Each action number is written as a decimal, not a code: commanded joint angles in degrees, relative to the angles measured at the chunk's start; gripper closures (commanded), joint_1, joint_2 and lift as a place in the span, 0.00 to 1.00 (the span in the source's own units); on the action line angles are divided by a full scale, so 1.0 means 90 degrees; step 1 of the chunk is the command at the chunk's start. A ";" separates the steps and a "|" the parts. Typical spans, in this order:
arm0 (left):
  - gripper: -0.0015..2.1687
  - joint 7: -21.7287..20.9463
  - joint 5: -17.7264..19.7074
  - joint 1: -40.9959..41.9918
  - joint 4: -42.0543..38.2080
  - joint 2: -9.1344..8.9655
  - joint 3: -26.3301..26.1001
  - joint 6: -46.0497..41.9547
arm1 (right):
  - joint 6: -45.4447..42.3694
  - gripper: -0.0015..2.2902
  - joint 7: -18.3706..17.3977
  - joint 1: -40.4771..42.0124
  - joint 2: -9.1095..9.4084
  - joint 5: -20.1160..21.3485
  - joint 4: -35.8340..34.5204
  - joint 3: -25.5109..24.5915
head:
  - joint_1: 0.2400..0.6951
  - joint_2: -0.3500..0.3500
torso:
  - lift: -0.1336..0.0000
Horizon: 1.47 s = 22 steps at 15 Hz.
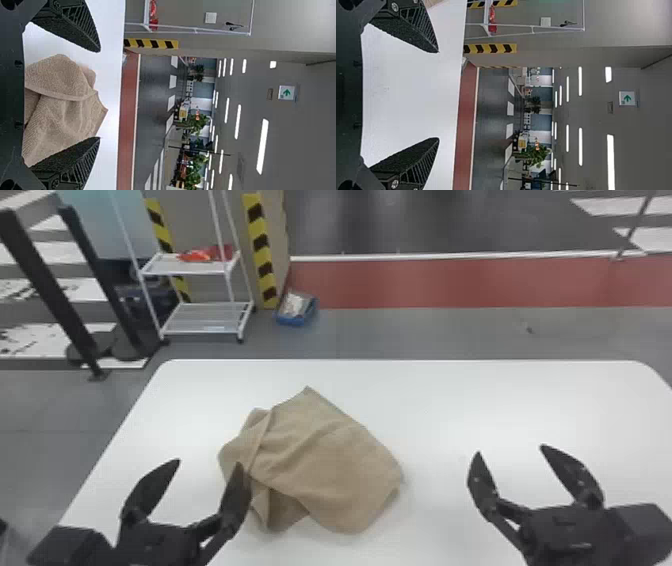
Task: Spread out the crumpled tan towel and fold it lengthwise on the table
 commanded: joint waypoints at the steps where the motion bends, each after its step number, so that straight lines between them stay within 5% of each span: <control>1: 0.05 0.0000 0.0000 0.0002 0.0009 -0.0006 0.0002 0.0000 | 0.0000 0.04 0.0009 0.0000 -0.0003 0.0000 -0.0002 -0.0006 | 1.00 0.62 | 0.07; 4: 0.05 0.0000 0.0000 0.0002 0.0019 -0.0006 0.0002 0.0000 | 0.0039 0.04 0.0117 0.0000 -0.0003 0.0166 0.0007 -0.0016 | 1.00 0.62 | 0.07; 6: 0.05 0.0000 0.0000 0.0011 0.0019 -0.0006 0.0011 0.0000 | 0.0527 0.04 0.0742 -0.0117 0.0007 0.0762 -0.0071 -0.0074 | 1.00 0.63 | 0.07; 7: 0.05 -0.0010 0.0000 0.0021 0.0009 0.0003 0.0021 0.0000 | 0.1191 0.04 0.1113 -0.0235 0.0027 0.1113 -0.0188 -0.0094 | 1.00 0.64 | 0.07; 9: 0.05 -0.0010 0.0000 0.0031 0.0019 0.0013 0.0031 -0.0020 | 0.2480 0.04 0.1181 -0.0557 0.0056 0.2559 -0.0295 0.0326 | 1.00 0.66 | 0.07; 10: 0.05 -0.0010 0.0000 0.0031 0.0019 0.0013 0.0031 0.0000 | 0.2754 0.04 0.1240 -0.0684 0.0046 0.2900 -0.0305 0.0492 | 1.00 0.66 | 0.07; 16: 0.05 -0.0020 0.0010 0.0060 0.0019 0.0023 0.0060 -0.0059 | 0.4570 0.05 0.2783 -0.1651 0.0017 0.3613 -0.0461 0.1166 | 1.00 0.72 | 0.07; 22: 0.05 -0.0029 0.0020 0.0080 0.0039 0.0023 0.0080 -0.0117 | 0.5488 0.05 0.3261 -0.2285 0.0027 0.4199 -0.0071 0.1928 | 1.00 0.79 | 0.07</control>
